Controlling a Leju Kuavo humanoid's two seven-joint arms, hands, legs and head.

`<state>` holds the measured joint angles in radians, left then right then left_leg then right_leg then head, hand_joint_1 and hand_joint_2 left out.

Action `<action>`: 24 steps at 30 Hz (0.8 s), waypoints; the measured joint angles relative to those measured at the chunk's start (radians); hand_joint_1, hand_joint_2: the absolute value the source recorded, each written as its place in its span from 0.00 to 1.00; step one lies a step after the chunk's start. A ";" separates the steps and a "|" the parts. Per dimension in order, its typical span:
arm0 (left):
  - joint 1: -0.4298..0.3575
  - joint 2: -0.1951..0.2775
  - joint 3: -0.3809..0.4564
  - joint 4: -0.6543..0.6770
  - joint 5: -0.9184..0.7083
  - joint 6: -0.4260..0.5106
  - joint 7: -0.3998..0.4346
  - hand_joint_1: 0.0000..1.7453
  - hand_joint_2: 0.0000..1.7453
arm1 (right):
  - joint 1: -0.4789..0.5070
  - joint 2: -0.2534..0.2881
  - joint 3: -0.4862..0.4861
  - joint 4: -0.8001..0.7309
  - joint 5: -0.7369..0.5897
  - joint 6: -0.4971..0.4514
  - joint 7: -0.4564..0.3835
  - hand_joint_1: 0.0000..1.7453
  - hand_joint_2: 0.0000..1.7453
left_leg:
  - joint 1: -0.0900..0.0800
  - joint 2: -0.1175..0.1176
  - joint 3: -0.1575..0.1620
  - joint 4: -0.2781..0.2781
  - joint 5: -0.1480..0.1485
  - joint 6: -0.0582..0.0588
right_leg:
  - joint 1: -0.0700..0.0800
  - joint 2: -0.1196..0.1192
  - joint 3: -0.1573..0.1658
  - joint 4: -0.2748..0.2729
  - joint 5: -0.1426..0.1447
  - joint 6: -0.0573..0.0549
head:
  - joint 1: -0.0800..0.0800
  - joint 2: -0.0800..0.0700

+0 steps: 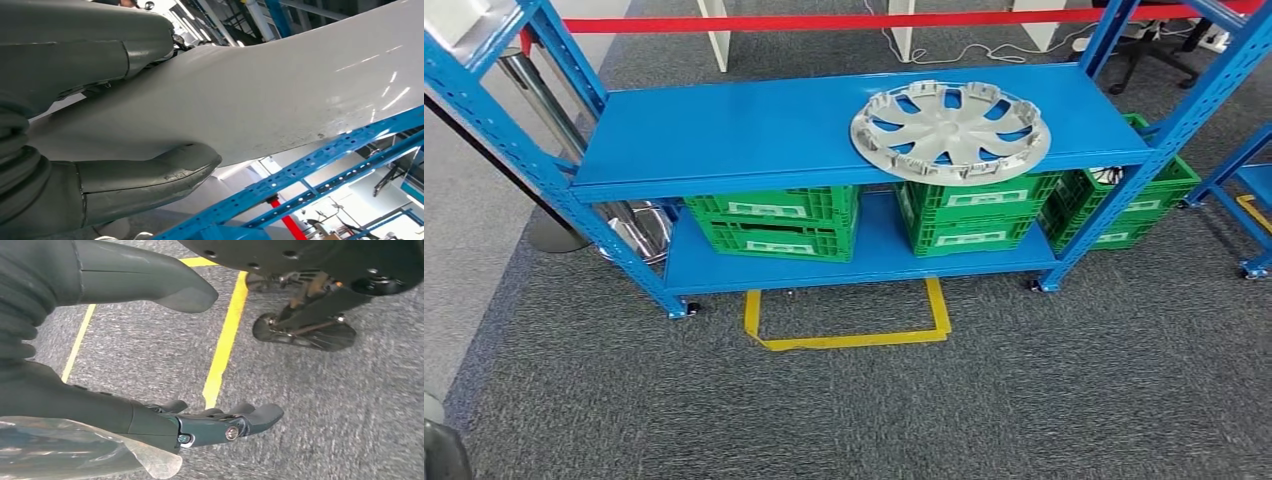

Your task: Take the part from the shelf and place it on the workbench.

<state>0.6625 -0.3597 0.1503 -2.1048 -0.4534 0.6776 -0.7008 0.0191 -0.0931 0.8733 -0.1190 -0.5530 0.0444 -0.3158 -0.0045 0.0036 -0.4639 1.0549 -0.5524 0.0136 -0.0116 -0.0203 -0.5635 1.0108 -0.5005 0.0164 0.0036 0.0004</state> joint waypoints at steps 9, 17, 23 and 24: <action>0.003 -0.002 0.000 0.000 0.008 0.004 0.000 1.00 1.00 | 0.004 -0.010 0.027 0.005 0.017 -0.001 0.003 0.00 1.00 | 0.000 0.007 -0.047 -0.089 0.057 0.034 | -0.005 0.015 -0.075 0.205 -0.163 0.038 | 0.009 0.000; 0.001 -0.002 0.001 0.000 0.023 0.003 0.000 1.00 1.00 | -0.006 -0.015 0.037 0.004 0.017 -0.012 0.006 0.00 1.00 | -0.007 0.008 -0.146 -0.032 0.119 0.013 | -0.001 0.023 0.192 -0.058 -0.106 0.027 | 0.008 0.000; 0.000 -0.002 0.001 0.000 0.030 -0.004 0.000 1.00 1.00 | -0.001 -0.015 0.042 0.005 0.015 -0.012 0.010 0.00 1.00 | 0.002 0.002 -0.177 0.094 -0.036 -0.022 | -0.002 0.008 0.121 -0.057 -0.057 -0.017 | 0.000 0.000; -0.001 -0.002 0.001 0.000 0.030 -0.004 0.000 1.00 1.00 | -0.001 -0.015 0.042 0.005 0.015 -0.012 0.010 0.00 1.00 | 0.003 0.002 -0.180 0.158 -0.079 -0.025 | -0.001 0.006 0.105 -0.053 -0.046 -0.019 | -0.002 0.000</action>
<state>0.6620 -0.3617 0.1514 -2.1046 -0.4232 0.6731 -0.7008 0.0186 -0.1080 0.9152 -0.1144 -0.5377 0.0324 -0.3059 -0.0012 0.0053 -0.6439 1.2128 -0.6310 -0.0113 -0.0122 -0.0146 -0.4588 0.9578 -0.5460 -0.0026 0.0019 0.0004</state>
